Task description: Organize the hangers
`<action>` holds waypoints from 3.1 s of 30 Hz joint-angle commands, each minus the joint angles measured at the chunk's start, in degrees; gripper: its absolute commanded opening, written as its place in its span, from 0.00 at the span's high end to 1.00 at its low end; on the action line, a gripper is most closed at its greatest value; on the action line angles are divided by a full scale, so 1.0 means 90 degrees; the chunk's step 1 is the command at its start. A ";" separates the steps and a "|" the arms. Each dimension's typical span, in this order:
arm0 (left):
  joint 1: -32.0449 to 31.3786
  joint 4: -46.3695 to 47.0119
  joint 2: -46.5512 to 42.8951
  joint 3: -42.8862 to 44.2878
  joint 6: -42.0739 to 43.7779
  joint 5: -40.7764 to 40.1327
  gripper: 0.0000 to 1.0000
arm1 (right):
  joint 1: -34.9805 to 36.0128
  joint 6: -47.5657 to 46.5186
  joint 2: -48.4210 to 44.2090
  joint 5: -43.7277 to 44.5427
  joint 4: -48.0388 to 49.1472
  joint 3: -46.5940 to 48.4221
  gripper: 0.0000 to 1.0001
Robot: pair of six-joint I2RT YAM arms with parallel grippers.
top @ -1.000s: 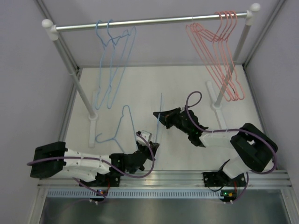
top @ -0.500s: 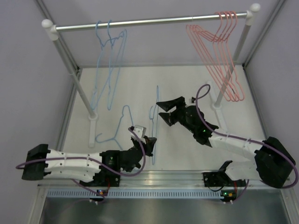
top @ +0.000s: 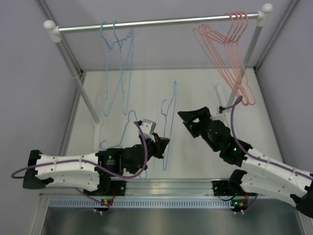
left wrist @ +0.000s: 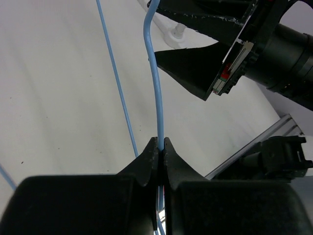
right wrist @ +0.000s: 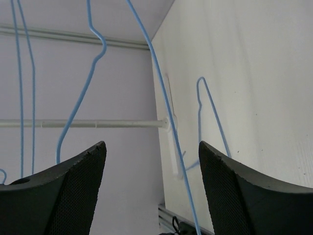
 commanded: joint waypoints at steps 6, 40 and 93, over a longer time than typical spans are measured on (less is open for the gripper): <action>-0.0041 -0.0455 0.0313 0.1379 0.0462 0.0303 1.00 | 0.0140 -0.0467 -0.1142 0.0853 -0.1057 -0.0046 0.26; 0.2701 -0.2672 0.1700 0.5940 0.1849 0.1452 1.00 | 0.0140 -0.1257 -0.1983 0.0599 -0.1536 0.0765 0.23; 0.5399 -0.3200 0.2140 0.6517 0.1449 0.3622 0.93 | 0.0140 -0.1355 -0.1836 0.0697 -0.1634 0.0901 0.21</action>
